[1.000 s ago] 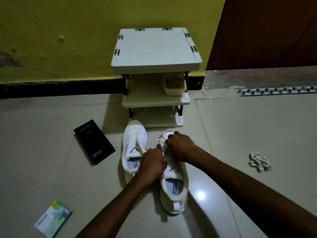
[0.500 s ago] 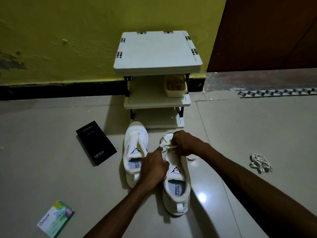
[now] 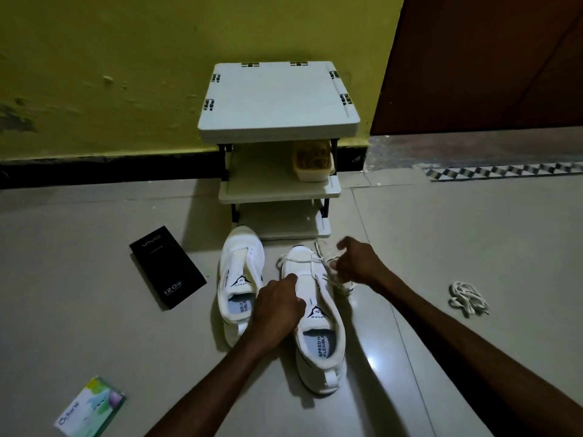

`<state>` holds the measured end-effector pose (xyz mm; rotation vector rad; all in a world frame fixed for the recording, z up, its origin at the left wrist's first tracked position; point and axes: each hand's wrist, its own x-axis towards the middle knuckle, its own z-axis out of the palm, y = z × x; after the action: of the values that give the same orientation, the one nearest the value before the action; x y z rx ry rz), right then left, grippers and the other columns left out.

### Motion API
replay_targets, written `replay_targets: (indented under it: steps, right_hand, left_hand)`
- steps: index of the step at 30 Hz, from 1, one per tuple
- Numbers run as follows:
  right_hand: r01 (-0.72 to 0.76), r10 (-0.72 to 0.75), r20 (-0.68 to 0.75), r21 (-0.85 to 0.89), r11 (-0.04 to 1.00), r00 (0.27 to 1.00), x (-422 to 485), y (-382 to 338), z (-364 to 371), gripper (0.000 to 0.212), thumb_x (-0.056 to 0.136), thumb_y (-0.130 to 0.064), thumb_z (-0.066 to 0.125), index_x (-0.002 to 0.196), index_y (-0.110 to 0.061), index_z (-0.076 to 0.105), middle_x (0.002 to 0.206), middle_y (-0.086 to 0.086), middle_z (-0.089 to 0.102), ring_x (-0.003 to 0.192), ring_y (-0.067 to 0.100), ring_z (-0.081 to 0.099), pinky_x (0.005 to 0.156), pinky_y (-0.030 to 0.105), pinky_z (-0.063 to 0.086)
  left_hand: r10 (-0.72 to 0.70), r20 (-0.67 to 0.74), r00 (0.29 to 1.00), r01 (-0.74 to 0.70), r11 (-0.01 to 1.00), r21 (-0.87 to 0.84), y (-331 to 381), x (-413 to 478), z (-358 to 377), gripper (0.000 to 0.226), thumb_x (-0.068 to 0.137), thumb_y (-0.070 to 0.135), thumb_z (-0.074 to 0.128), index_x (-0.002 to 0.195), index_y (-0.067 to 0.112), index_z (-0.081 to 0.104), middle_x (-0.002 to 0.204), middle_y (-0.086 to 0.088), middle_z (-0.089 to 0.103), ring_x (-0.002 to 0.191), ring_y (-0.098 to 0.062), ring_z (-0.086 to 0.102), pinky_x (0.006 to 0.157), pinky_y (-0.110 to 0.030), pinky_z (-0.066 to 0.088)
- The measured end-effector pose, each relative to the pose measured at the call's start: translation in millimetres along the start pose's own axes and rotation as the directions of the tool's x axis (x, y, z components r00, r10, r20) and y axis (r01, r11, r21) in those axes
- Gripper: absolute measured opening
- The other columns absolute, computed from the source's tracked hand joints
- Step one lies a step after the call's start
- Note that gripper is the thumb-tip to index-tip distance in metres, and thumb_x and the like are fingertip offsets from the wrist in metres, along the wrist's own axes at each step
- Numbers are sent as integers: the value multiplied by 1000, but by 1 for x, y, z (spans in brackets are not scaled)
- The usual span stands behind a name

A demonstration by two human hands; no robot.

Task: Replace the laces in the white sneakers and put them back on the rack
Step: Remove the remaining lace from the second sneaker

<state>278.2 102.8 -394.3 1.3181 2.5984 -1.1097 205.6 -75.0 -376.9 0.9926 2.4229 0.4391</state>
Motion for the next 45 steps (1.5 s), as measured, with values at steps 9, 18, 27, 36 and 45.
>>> replay_targets:
  steps: [9,18,27,36,45]
  right_hand:
    - [55,-53,13,-171,984,998,-10,14,31,12,85,-19,70,93,-11,74,94,7,73,86,22,69,74,28,53]
    - [-54,-109,279,519,853,954,-29,-20,-29,20,94,-1,40,84,-6,57,85,11,54,80,24,49,72,35,45]
    - [230,-315,-119,912,341,942,-46,-94,-121,17,96,-5,39,93,-13,54,95,4,56,100,22,53,94,37,44]
    - [47,-33,-73,206,977,997,-11,-4,17,16,92,-22,58,91,-12,71,91,7,72,89,23,66,80,36,53]
    - [190,-210,-149,-140,972,966,-10,-5,39,12,81,-22,71,80,-10,70,82,7,72,79,21,66,64,25,43]
  left_hand:
    - [81,9,997,-81,971,225,-2,6,11,47,105,44,28,150,35,30,132,-10,58,118,-29,56,94,-37,43]
    - [147,81,986,-167,900,403,3,17,16,36,104,31,39,138,26,50,126,-10,61,115,-30,58,88,-34,46]
    - [155,89,984,-177,916,361,0,21,20,32,100,23,44,128,22,57,119,-11,63,108,-31,60,78,-31,42]
    - [168,67,983,-181,928,325,-5,19,20,34,102,28,40,132,22,53,124,-12,61,114,-32,57,88,-36,44]
    - [166,32,986,-167,929,329,-4,19,22,33,101,27,42,131,21,55,124,-14,61,113,-33,58,89,-35,44]
